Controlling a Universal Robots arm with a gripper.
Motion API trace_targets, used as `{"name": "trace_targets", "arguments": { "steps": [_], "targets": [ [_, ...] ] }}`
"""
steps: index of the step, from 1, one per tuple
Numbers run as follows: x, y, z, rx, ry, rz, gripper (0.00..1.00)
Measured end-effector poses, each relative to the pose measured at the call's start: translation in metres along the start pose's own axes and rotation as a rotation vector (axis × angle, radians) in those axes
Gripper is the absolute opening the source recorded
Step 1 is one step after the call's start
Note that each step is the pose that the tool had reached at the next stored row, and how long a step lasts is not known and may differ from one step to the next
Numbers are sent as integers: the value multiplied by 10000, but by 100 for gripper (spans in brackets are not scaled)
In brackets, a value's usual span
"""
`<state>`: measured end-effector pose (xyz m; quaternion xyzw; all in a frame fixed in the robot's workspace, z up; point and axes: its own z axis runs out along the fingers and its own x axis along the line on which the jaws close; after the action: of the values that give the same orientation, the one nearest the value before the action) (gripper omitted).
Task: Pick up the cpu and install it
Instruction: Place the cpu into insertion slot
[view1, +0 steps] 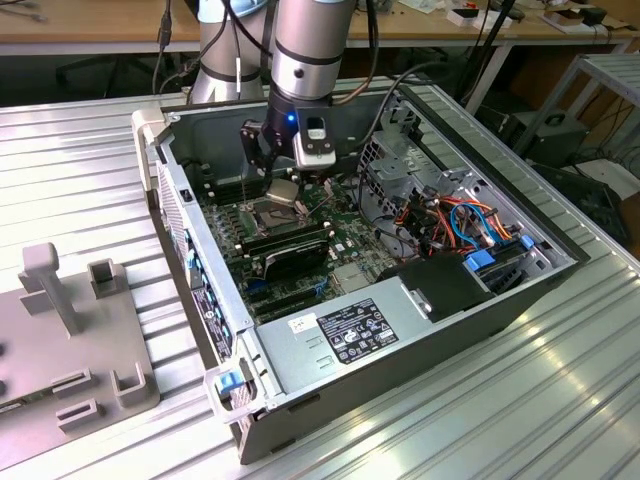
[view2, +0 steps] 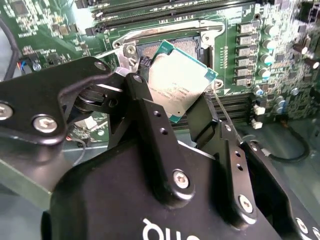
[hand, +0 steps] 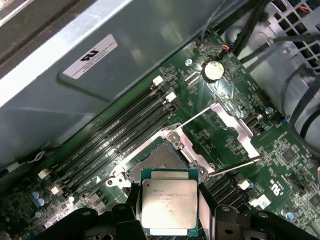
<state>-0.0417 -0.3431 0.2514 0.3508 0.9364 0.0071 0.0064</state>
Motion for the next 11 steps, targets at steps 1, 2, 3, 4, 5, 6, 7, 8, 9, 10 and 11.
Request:
{"name": "trace_targets", "arguments": {
  "steps": [1, 2, 3, 4, 5, 6, 7, 8, 9, 10, 11],
  "targets": [
    [0, 0, 1, 0, -3, 156, 55],
    [0, 0, 2, 3, -8, 451, 55],
    [0, 0, 3, 4, -11, 632, 55],
    [0, 0, 4, 5, -14, 783, 55],
    [0, 0, 5, 6, -18, 1007, 55],
    [0, 0, 6, 8, -20, 1146, 55],
    [0, 0, 6, 9, -23, 1278, 55],
    [0, 0, 7, 10, -26, 1442, 55],
    [0, 0, 7, 11, -30, 1682, 55],
    [0, 0, 8, 12, -32, 1856, 55],
    [0, 0, 8, 13, -36, 2002, 55]
  ]
}}
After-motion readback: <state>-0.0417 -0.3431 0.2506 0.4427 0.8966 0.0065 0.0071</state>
